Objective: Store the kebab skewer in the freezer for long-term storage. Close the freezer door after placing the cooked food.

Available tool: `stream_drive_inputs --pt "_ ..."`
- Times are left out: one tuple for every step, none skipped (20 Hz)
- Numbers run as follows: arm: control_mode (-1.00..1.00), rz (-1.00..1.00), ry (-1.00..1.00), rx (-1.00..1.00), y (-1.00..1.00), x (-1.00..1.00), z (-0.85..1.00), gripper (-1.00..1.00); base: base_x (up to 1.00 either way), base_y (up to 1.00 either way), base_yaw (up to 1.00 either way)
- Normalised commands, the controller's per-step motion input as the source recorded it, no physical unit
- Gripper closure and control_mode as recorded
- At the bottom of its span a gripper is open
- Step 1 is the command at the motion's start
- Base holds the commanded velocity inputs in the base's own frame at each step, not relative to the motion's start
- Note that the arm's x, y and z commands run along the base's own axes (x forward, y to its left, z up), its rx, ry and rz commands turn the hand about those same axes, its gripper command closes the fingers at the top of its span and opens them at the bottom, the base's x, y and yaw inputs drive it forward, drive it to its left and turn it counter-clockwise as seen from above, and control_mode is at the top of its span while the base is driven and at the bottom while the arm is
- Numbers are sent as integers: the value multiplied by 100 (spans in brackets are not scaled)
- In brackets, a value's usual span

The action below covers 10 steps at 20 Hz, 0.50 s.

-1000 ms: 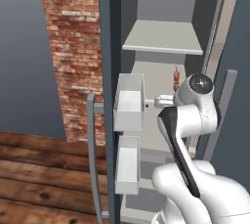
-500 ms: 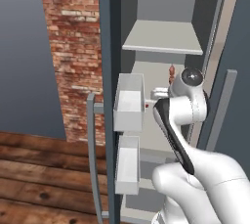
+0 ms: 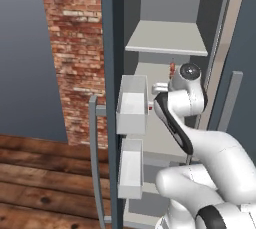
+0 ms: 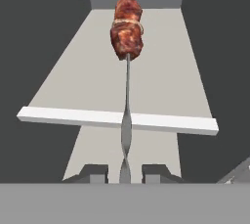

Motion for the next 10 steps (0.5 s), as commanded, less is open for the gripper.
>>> stream_drive_inputs --pt "-100 0 0 0 0 40 -1 100 0 0 0" --pt "-100 0 0 0 -1 39 -5 100 0 0 0" --pt "-100 0 0 0 -8 38 -9 100 0 0 0" --pt "-100 0 1 0 -10 39 -14 100 0 0 0" --pt "-100 0 2 0 -16 38 -19 100 0 0 0" --pt "-100 0 3 0 -19 37 -22 100 0 0 0" --pt "-100 0 4 0 -16 34 -23 100 0 0 0" --pt "-100 0 5 0 -16 34 -25 100 0 0 0" --pt "-100 0 5 0 -13 32 -25 100 0 0 0" --pt "-100 0 5 0 -13 31 -26 100 0 0 0"
